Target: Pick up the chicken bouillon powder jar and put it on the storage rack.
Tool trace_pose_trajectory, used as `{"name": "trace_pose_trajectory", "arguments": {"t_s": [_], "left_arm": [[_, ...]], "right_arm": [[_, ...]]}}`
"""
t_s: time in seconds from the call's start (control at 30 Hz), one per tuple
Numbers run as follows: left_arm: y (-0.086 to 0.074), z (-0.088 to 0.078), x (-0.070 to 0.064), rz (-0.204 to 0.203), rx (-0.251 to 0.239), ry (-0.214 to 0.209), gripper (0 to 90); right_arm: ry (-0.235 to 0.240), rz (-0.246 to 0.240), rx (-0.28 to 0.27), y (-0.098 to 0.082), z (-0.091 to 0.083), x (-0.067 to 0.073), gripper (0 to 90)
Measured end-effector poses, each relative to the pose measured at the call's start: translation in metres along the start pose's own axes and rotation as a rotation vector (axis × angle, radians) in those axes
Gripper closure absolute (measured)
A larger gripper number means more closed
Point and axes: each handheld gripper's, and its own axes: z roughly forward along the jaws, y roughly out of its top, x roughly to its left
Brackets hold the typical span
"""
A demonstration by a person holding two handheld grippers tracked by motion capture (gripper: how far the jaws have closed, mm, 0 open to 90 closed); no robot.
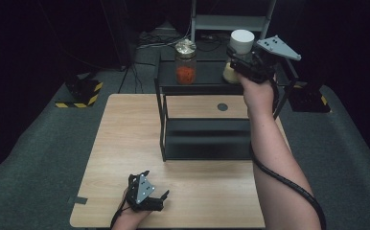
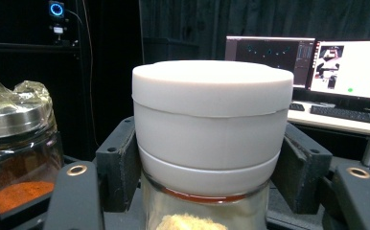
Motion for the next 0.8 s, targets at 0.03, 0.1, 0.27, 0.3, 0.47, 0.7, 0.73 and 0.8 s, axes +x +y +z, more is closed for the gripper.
{"name": "trace_pose_trajectory", "arguments": {"t_s": [0.03, 0.1, 0.27, 0.3, 0.47, 0.7, 0.73, 0.8], "left_arm": [[0.0000, 0.0000, 0.0000, 0.000, 0.000, 0.000, 0.9], [-0.0001, -0.0001, 0.0000, 0.000, 0.000, 0.000, 0.9], [0.0000, -0.0001, -0.0003, 0.001, 0.000, 0.001, 0.9], [-0.0001, -0.0001, -0.0005, 0.003, 0.000, 0.002, 0.9], [0.0005, 0.0001, -0.0016, 0.008, 0.003, 0.002, 0.9], [0.0006, 0.0002, -0.0017, 0.011, 0.003, 0.002, 0.9], [0.0006, 0.0001, -0.0018, 0.011, 0.004, 0.002, 0.9], [0.0007, 0.0001, -0.0017, 0.013, 0.004, 0.001, 0.9]], "right_arm": [[0.000, 0.000, 0.000, 0.0000, 0.0000, 0.0000, 34.4], [-0.002, 0.015, -0.002, -0.0013, -0.0004, -0.0012, 34.3], [-0.002, 0.019, -0.007, -0.0031, -0.0004, -0.0022, 34.2], [-0.002, 0.019, -0.007, -0.0031, -0.0004, -0.0022, 34.2], [-0.006, 0.014, -0.012, -0.0042, 0.0009, -0.0016, 33.8], [-0.003, 0.018, -0.019, -0.0073, 0.0008, -0.0019, 33.7], [-0.006, 0.018, -0.017, -0.0068, 0.0006, -0.0015, 33.1], [-0.007, 0.023, -0.010, -0.0055, 0.0007, -0.0012, 32.0]]}}
